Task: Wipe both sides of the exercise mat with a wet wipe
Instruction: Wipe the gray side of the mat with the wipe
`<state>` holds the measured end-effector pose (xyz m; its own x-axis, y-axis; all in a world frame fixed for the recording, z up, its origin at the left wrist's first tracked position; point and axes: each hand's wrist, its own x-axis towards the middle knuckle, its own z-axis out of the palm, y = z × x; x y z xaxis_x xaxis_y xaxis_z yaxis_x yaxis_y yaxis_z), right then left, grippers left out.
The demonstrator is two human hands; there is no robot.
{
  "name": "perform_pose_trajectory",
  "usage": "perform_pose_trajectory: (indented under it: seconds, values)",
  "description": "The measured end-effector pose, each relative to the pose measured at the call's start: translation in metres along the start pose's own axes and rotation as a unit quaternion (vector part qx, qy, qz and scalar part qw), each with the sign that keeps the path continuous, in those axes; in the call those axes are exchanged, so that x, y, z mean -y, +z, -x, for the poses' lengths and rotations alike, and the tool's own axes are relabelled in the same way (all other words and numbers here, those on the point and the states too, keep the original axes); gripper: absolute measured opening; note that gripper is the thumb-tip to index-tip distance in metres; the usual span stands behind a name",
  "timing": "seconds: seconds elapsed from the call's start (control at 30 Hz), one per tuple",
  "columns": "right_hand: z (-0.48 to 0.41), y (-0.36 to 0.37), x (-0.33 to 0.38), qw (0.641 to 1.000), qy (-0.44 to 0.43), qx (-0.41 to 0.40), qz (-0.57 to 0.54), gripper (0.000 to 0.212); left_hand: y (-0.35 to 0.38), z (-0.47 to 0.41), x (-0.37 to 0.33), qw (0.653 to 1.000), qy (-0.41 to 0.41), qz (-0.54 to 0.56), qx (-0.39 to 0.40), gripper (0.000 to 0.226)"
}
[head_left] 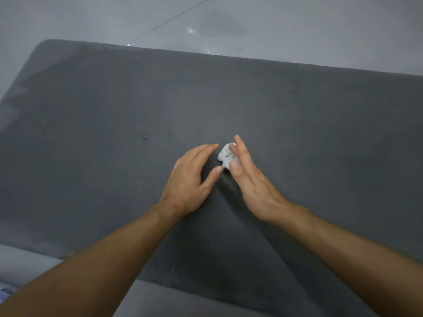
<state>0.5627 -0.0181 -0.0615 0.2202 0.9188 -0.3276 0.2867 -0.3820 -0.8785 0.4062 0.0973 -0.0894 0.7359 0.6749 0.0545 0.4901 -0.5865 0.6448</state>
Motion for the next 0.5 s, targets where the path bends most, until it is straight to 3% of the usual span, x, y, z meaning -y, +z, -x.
perform_pose_trajectory:
  seconds: [0.17,0.3,0.37,0.43,0.5]
  values:
    - [-0.016,0.015,0.013,0.995,0.023,0.015,-0.091,0.078,0.007,-0.010,-0.009,0.980,-0.124,0.151,-0.023,0.053]
    - [-0.027,0.020,0.008,0.964,0.008,-0.037,-0.264,0.098,0.002,-0.020,-0.009,0.950,-0.195,0.242,-0.014,0.061]
    - [-0.032,0.015,0.004,0.950,0.017,-0.062,-0.305,0.108,-0.004,-0.025,-0.004,0.946,-0.203,0.251,-0.027,0.053]
    - [-0.033,0.004,0.001,0.963,0.022,-0.103,-0.250,0.090,-0.016,-0.030,0.007,0.945,-0.213,0.242,-0.052,0.041]
    - [-0.035,-0.009,-0.010,0.984,0.013,-0.141,-0.111,0.072,-0.031,-0.033,0.024,0.947,-0.221,0.211,-0.093,0.027]
